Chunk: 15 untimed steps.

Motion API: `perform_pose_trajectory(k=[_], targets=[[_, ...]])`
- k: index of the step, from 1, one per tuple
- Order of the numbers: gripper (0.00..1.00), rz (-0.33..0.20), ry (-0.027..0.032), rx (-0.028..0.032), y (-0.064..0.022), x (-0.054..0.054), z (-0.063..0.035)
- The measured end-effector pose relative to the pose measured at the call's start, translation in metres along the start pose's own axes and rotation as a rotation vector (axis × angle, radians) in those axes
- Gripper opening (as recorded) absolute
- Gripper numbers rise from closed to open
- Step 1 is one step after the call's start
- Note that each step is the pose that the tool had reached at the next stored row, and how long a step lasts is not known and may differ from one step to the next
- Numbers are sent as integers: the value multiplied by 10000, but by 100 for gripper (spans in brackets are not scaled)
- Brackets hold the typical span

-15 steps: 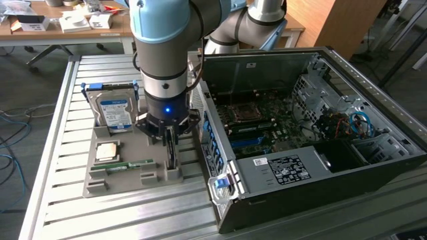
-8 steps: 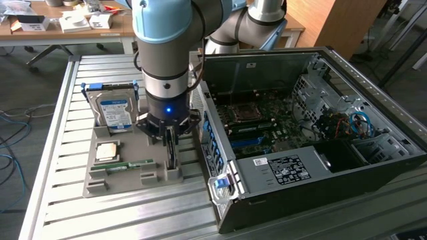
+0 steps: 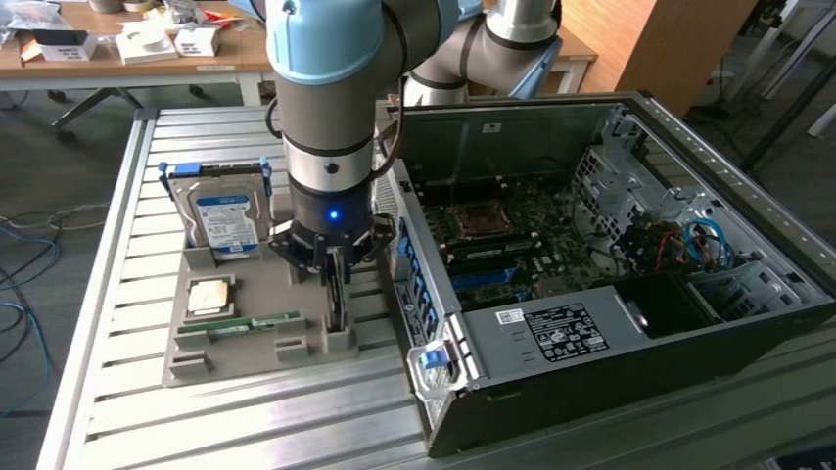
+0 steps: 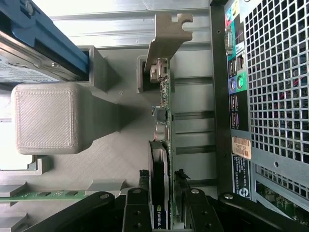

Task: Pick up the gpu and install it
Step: 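Pick up the gpu and move the gpu toward the slot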

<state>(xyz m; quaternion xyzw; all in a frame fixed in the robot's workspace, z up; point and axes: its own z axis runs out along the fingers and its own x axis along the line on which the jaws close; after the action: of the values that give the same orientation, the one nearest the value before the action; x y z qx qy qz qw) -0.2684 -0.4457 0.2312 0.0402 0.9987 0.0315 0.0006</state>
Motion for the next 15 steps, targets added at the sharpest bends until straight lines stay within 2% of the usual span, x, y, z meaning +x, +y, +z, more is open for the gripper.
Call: perform_pose_trajectory(k=[8, 15], targets=[[35, 13, -3, -1, -3, 35, 0], [35, 14, -3, -1, -6, 14, 0]])
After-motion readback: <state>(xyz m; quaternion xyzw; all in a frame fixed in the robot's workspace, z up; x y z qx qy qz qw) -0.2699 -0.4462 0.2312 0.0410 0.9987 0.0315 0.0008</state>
